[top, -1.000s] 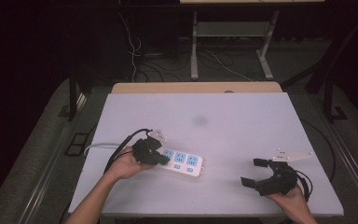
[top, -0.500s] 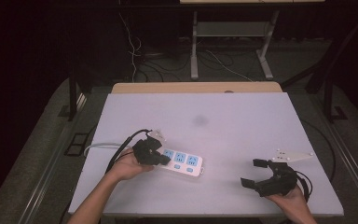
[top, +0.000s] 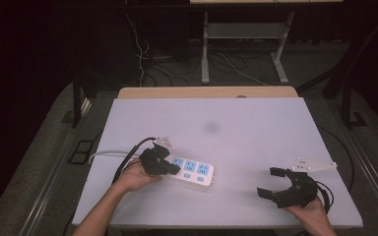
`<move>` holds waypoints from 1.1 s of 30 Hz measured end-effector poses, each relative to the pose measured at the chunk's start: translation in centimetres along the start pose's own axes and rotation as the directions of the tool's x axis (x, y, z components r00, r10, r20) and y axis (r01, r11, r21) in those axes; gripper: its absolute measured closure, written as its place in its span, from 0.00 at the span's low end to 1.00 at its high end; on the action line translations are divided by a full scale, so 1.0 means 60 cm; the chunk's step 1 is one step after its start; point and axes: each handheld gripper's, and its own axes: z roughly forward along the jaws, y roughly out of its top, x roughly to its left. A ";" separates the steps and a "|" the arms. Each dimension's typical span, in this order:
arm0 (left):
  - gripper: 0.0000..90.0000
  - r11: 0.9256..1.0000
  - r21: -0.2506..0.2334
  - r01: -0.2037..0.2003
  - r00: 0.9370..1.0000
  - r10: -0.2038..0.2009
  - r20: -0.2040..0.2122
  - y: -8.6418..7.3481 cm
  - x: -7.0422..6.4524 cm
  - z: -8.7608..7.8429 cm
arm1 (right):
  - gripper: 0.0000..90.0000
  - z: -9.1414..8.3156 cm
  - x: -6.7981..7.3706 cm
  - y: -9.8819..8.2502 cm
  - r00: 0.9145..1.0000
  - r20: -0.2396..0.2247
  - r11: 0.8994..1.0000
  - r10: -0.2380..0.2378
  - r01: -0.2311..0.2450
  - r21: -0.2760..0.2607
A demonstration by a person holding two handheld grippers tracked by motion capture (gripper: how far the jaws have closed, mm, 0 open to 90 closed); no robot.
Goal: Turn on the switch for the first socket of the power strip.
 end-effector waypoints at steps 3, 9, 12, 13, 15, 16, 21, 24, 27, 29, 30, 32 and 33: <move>1.00 1.000 -0.005 0.003 1.000 -0.003 0.002 0.001 0.002 0.000 | 0.00 0.001 0.000 0.000 1.000 0.000 1.000 -0.001 0.001 0.003; 1.00 1.000 -0.005 -0.001 1.000 0.001 -0.014 0.002 0.000 0.001 | 0.00 0.004 -0.004 0.001 1.000 0.001 1.000 0.004 -0.004 0.009; 1.00 1.000 -0.004 -0.005 1.000 0.005 -0.025 0.002 -0.003 0.001 | 0.00 0.004 -0.003 0.001 1.000 0.001 1.000 0.004 -0.004 0.009; 1.00 1.000 -0.001 -0.007 1.000 0.007 -0.030 0.002 -0.005 0.000 | 0.00 0.004 -0.003 0.001 1.000 0.001 1.000 0.004 -0.004 0.010; 0.99 1.000 -0.006 -0.014 0.999 0.013 -0.040 0.003 -0.007 0.000 | 0.00 0.004 -0.003 0.001 1.000 0.001 1.000 0.004 -0.004 0.007; 0.99 1.000 -0.005 -0.018 0.998 0.018 -0.053 0.005 -0.008 -0.001 | 0.00 0.004 -0.003 0.001 1.000 0.001 1.000 0.004 -0.004 0.006; 0.99 0.999 -0.011 -0.035 0.997 0.034 -0.072 0.016 -0.007 -0.008 | 0.00 0.004 -0.005 0.000 1.000 0.001 1.000 0.008 -0.008 0.009; 0.99 0.999 -0.027 -0.032 0.997 0.030 -0.073 0.022 -0.004 -0.015 | 0.00 0.004 -0.006 0.000 1.000 0.003 1.000 0.007 -0.007 0.009; 0.99 0.998 -0.044 -0.035 0.996 0.032 -0.079 0.028 -0.003 -0.021 | 0.00 0.004 -0.006 0.000 1.000 0.004 1.000 0.010 -0.010 0.010; 0.99 0.998 -0.056 -0.031 0.997 0.026 -0.078 0.031 -0.003 -0.026 | 0.00 0.004 -0.006 -0.001 1.000 0.004 1.000 0.009 -0.009 0.011; 0.99 0.998 -0.060 -0.032 0.996 0.027 -0.081 0.033 -0.002 -0.029 | 0.00 0.004 -0.006 -0.001 1.000 0.004 1.000 0.008 -0.008 0.010; 0.99 0.997 -0.070 -0.032 0.996 0.026 -0.084 0.035 -0.002 -0.034 | 0.00 0.004 -0.006 -0.001 1.000 0.004 1.000 0.009 -0.009 0.011; 0.99 0.997 -0.073 -0.029 0.996 0.023 -0.085 0.036 -0.001 -0.037 | 0.00 0.004 -0.006 -0.001 1.000 0.005 1.000 0.009 -0.009 0.010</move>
